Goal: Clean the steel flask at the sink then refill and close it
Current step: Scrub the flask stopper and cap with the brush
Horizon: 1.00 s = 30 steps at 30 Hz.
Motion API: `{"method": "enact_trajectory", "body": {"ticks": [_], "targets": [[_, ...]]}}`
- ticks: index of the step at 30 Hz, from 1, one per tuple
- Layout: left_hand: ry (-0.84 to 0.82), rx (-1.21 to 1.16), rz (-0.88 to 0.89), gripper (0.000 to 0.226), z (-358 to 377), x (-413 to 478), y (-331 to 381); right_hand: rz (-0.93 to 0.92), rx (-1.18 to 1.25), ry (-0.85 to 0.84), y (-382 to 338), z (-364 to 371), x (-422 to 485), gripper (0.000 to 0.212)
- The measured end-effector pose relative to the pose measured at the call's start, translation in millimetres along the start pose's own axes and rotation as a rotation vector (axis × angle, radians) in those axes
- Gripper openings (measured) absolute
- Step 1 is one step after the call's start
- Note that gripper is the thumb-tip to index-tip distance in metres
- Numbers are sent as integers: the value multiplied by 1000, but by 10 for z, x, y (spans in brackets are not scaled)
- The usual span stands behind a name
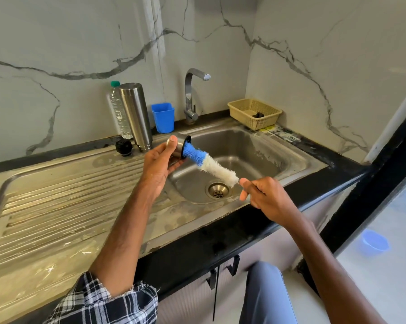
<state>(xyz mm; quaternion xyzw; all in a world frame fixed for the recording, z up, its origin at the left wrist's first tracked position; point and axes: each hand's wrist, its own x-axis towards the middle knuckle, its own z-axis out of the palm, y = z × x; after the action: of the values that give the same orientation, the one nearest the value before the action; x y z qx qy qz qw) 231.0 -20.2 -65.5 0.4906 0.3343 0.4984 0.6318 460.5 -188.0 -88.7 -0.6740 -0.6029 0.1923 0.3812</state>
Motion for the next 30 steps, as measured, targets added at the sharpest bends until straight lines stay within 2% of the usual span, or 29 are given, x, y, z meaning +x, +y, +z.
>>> {"method": "enact_trajectory", "body": {"ticks": [3,7,10,12,14,17,20,23,27,30], "targets": [[4,7,-2,22,3,-18,-23,-17,-19,126,39,-1,0,23],[12,2,-9,21,3,-13,-13,-54,-48,361,39,-18,44,12],[16,16,-15,25,0,8,-18,-102,-188,321,9,-28,42,12],[5,25,-19,26,-13,13,-13,-116,-253,208,14,10,24,30],[-34,5,-25,24,-13,-3,-3,-82,-148,116,23,68,-6,45],[-56,20,-24,22,-16,-2,-6,-25,14,59,54,91,-34,47],[-12,52,-37,22,-84,27,-5,-56,-68,150,100,-29,-38,31],[25,31,-38,37,-133,68,-8,-98,-173,263,108,-196,-28,16],[-10,101,-30,42,-13,34,-32,-140,-238,344,57,-131,13,18],[34,60,-23,40,-39,36,9,-176,-274,449,127,-131,0,16]]}}
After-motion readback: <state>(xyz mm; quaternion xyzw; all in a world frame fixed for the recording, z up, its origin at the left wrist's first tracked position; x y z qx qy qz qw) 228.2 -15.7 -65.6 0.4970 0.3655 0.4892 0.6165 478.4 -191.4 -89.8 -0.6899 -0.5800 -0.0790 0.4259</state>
